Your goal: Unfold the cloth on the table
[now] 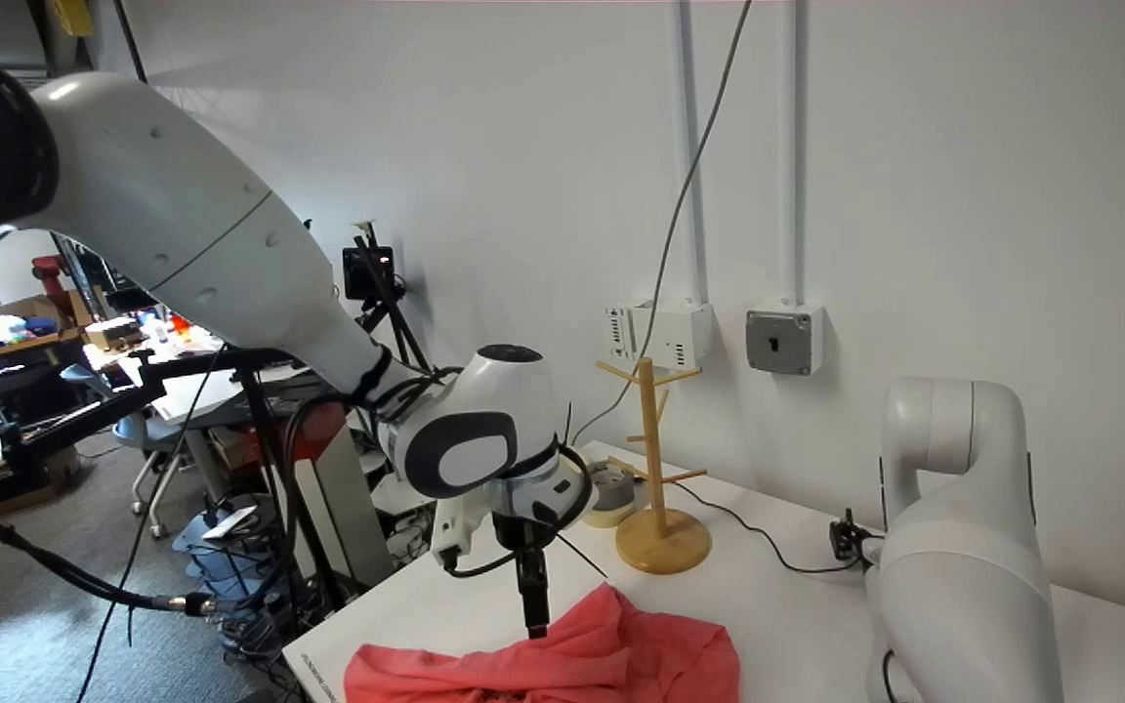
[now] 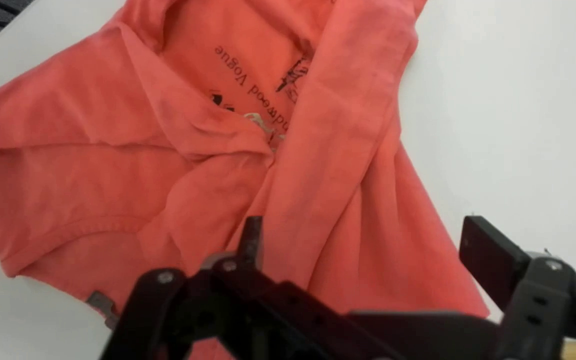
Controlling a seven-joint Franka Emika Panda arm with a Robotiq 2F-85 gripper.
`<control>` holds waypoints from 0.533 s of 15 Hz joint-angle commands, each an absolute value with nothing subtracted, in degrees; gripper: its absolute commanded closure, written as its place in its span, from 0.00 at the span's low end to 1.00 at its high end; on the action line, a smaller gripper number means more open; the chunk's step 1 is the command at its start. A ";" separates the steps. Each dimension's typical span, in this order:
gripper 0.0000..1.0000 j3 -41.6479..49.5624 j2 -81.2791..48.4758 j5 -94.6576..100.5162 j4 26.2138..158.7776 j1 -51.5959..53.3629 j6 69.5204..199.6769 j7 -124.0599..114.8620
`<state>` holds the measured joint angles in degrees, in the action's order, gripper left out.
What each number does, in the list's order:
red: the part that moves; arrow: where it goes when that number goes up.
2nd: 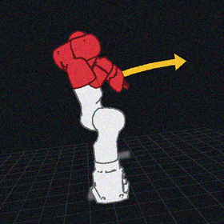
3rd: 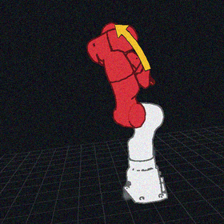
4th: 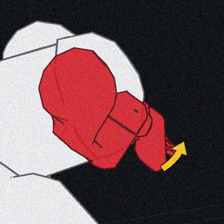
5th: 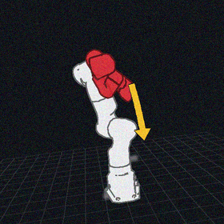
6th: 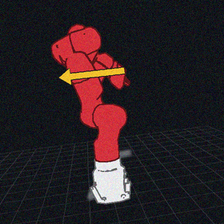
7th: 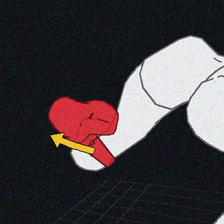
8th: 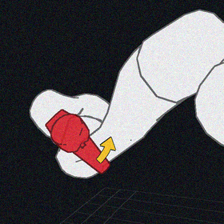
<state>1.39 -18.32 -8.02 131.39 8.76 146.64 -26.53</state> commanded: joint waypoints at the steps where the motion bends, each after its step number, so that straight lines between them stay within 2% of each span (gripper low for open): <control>1: 0.00 3.08 -22.55 -6.97 128.54 8.54 150.60 -30.25; 8: 0.00 3.55 -23.05 -7.34 128.66 9.17 149.68 -31.06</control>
